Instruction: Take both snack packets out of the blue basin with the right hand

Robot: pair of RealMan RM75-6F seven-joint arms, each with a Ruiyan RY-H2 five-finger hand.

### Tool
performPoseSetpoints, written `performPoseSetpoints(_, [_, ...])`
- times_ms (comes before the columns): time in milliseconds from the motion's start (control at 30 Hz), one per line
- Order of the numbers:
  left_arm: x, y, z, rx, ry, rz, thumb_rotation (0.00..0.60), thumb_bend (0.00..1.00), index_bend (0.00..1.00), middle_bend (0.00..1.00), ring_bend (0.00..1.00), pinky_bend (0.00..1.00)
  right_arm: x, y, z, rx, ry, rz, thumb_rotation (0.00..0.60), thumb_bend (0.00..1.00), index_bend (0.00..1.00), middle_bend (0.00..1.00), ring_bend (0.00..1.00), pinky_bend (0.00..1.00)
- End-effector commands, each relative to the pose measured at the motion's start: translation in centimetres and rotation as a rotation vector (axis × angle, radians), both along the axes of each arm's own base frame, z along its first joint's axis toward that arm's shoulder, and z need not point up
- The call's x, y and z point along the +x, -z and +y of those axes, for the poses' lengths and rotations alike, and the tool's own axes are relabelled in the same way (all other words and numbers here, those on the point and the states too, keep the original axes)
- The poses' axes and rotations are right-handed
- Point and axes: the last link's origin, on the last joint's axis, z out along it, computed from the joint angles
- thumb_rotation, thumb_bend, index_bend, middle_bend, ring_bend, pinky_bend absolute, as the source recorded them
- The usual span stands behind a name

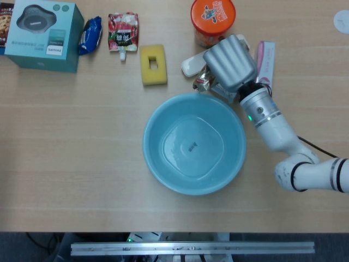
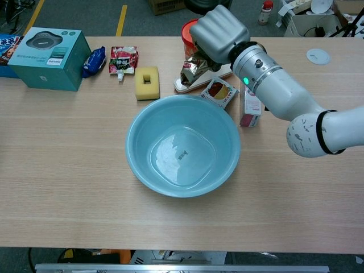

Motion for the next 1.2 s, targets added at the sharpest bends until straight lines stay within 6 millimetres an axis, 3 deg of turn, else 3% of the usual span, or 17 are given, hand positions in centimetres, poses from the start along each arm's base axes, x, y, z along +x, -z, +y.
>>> performPoseSetpoints(33, [0.0,0.0,0.0,0.000,0.000,0.000,0.600,0.36,0.23,0.19,0.12,0.10,0.0,0.2,-0.2,0.008,0.035,0.016,0.600,0.37,0.25,0.40,0.43,0.75])
performPoseSetpoints(100, [0.0,0.0,0.0,-0.002,0.000,0.000,0.600,0.36,0.23,0.19,0.12,0.10,-0.1,0.0,-0.2,0.009,0.046,0.020,0.600,0.36,0.11,0.33,0.36,0.70])
performPoseSetpoints(233, [0.1,0.2,0.2,-0.005,0.003,0.000,0.600,0.36,0.23,0.19,0.12,0.10,-0.4,-0.9,0.1,0.013,0.055,0.002,0.600,0.33,0.00,0.23,0.28,0.65])
performPoseSetpoints(433, [0.4,0.2,0.5,-0.004,0.018,0.001,0.600,0.36,0.23,0.19,0.12,0.10,-1.4,-3.1,0.7,0.004,0.073,-0.016,0.600,0.32,0.00,0.20,0.26,0.64])
performPoseSetpoints(600, [0.8,0.5,0.7,-0.011,0.032,0.000,0.600,0.36,0.23,0.19,0.12,0.10,-2.0,-3.8,0.4,0.000,0.097,-0.008,0.600,0.05,0.00,0.16,0.23,0.61])
performPoseSetpoints(667, [0.9,0.5,0.6,-0.012,0.032,0.001,0.600,0.36,0.23,0.19,0.12,0.10,-2.0,-3.7,0.4,0.003,0.099,-0.006,0.600,0.01,0.00,0.15,0.22,0.60])
performPoseSetpoints(833, [0.8,0.4,0.5,-0.009,0.026,0.006,0.600,0.36,0.23,0.19,0.12,0.10,-2.0,-3.7,0.1,0.001,0.107,-0.012,0.600,0.00,0.00,0.12,0.18,0.53])
performPoseSetpoints(1000, [0.8,0.3,0.6,-0.007,0.024,0.007,0.600,0.36,0.23,0.19,0.12,0.10,-2.0,-4.6,-0.1,-0.025,0.107,-0.031,0.600,0.00,0.00,0.12,0.17,0.52])
performPoseSetpoints(1200, [0.8,0.2,0.8,-0.001,0.027,0.007,0.600,0.36,0.23,0.19,0.12,0.10,-3.9,-7.9,1.0,-0.086,0.146,-0.048,0.600,0.00,0.00,0.12,0.17,0.51])
